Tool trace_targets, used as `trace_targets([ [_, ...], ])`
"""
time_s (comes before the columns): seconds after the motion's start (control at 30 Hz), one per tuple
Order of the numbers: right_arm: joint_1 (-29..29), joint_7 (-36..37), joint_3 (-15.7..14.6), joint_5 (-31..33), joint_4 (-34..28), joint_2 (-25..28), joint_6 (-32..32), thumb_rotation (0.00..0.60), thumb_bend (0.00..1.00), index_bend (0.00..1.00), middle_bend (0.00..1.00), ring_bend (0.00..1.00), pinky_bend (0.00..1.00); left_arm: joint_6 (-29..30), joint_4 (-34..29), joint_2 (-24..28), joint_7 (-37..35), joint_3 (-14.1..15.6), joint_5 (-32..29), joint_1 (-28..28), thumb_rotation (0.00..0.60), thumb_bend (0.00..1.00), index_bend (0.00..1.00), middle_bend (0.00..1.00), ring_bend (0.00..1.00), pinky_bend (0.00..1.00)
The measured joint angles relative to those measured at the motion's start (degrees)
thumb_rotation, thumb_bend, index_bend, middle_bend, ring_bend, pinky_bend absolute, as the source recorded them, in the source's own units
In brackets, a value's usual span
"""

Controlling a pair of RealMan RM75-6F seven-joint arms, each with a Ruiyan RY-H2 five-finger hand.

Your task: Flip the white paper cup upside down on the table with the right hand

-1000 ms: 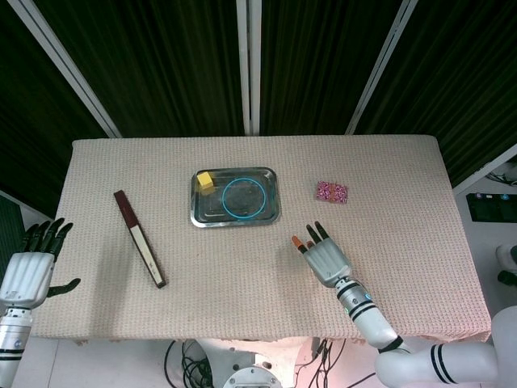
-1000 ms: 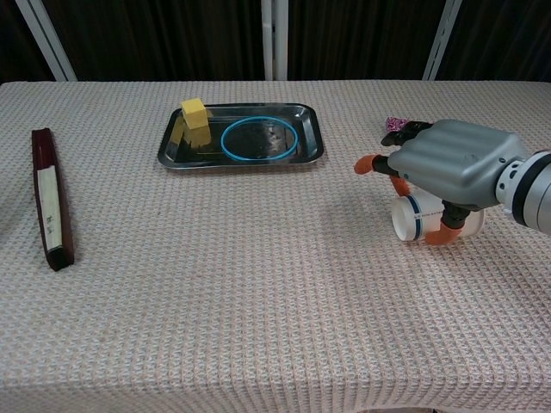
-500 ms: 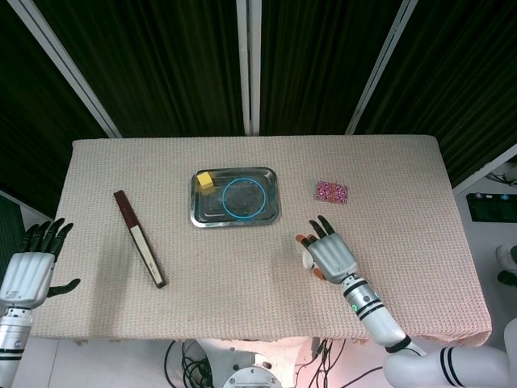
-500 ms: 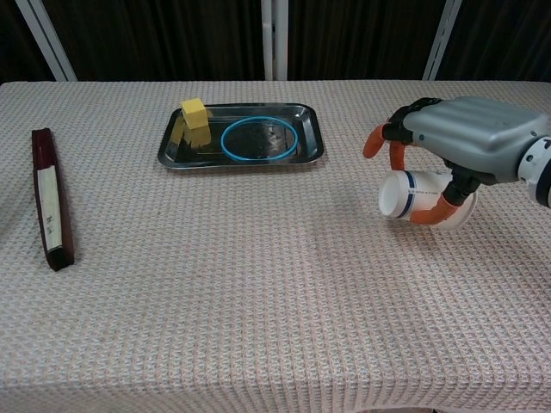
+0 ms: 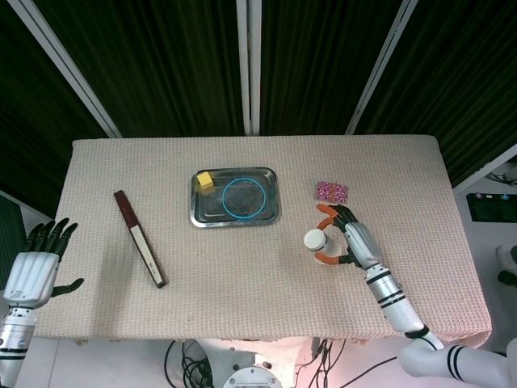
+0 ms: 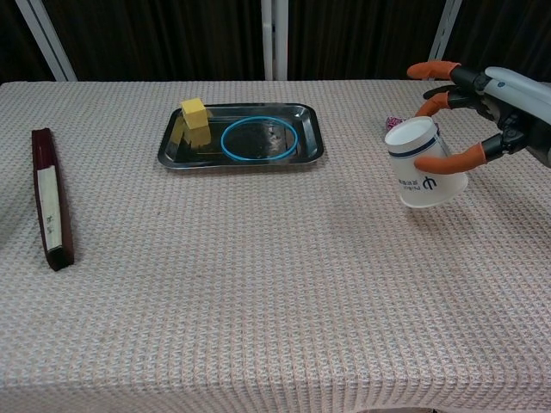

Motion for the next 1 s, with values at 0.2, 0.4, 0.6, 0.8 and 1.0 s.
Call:
trace_targets([
  [0.2, -1.42, 16.91, -0.17, -4.42, 15.97, -5.95, 0.15, 0.6, 0.15, 0.0, 0.5, 0.09, 0.0, 0.09, 0.48, -0.21, -0.49, -0.02, 0.28, -0.1, 0.6, 0.09, 0.07, 0.01, 0.0, 0.03],
  [0.4, -2.2, 22.53, -1.04, -9.13, 26.22, -11.27, 1.95, 0.6, 0.12, 0.0, 0.5, 0.09, 0.0, 0.16, 0.67, -0.25, -0.92, -0.09, 0.28, -0.11, 0.6, 0.09, 0.07, 0.01, 0.0, 0.03],
  [0.6, -2.89, 23.32, -2.21, -11.36, 28.42, -12.0, 4.04, 0.6, 0.08, 0.0, 0.46, 0.09, 0.0, 0.2, 0.67, -0.27, -0.95, -0.06, 0.23, -0.05, 0.6, 0.09, 0.07, 0.01, 0.0, 0.03],
  [0.8, -4.56, 22.83, -2.9, -11.4, 28.02, -11.05, 4.91, 0.6, 0.04, 0.0, 0.39, 0.04, 0.0, 0.26, 0.57, -0.25, -0.88, 0.02, 0.34, -0.02, 0.6, 0.09, 0.07, 0.01, 0.0, 0.03],
  [1.0, -5.55, 20.71, -4.49, -12.77, 26.01, -8.02, 5.7, 0.6, 0.0, 0.0, 0.01, 0.0, 0.0, 0.37, 0.46, -0.25, -0.74, 0.08, 0.45, 0.02, 0.6, 0.09, 0.07, 0.01, 0.0, 0.03],
])
